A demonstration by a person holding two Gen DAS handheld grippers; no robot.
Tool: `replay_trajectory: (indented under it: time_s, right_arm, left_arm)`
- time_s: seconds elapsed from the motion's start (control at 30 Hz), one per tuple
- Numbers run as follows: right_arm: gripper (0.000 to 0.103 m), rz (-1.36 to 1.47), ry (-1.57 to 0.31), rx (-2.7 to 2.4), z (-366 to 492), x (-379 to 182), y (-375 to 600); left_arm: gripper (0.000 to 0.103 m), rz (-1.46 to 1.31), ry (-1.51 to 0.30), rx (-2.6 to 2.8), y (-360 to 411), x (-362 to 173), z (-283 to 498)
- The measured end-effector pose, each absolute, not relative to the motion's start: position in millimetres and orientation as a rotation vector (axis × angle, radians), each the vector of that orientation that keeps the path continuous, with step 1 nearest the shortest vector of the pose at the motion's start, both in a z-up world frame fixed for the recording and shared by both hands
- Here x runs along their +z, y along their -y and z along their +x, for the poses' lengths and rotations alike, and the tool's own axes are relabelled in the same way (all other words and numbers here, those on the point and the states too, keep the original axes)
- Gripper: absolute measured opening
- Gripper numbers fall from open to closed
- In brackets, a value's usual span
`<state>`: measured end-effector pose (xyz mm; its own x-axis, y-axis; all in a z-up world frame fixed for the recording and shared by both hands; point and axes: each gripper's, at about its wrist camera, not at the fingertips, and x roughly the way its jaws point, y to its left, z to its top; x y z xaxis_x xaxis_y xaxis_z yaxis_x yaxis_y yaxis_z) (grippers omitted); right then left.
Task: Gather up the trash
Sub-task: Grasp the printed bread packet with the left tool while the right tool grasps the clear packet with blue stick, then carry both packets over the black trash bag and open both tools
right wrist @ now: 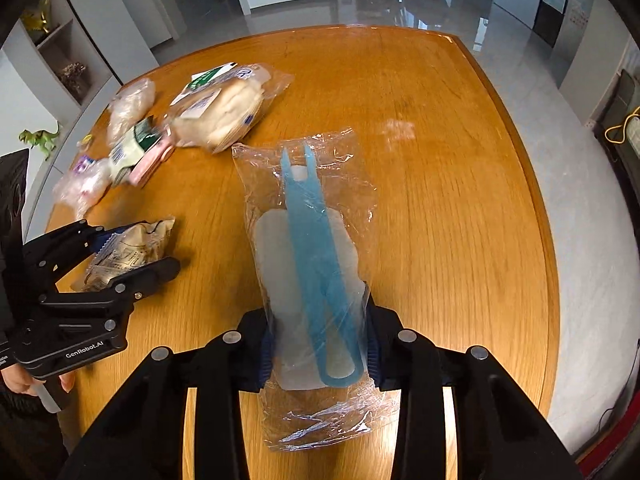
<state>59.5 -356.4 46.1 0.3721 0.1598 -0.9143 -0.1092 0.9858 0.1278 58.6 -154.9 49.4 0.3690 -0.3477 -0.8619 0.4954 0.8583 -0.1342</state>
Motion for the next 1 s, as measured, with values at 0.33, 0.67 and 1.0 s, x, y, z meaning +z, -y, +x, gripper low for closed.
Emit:
replay_trajectory:
  time_s: [0.33,0.67,1.0]
  right_arm:
    - [0.038,0.107,-1.122,0.098,-38.5,67.1,409.7]
    - [0.039,0.210,-1.083,-0.055,-160.6,70.9,485.3]
    - [0.039,0.338,-1.066,-0.263,-280.8,59.5,575.9]
  left_arm:
    - [0.053,0.187,-1.007,-0.670,205.8,73.3,-11.4]
    - [0.053,0.277,-0.984,-0.891,304.8,73.4,-101.5]
    - [0.053,0.410,-0.978,-1.147,418.6,67.3,-198.1]
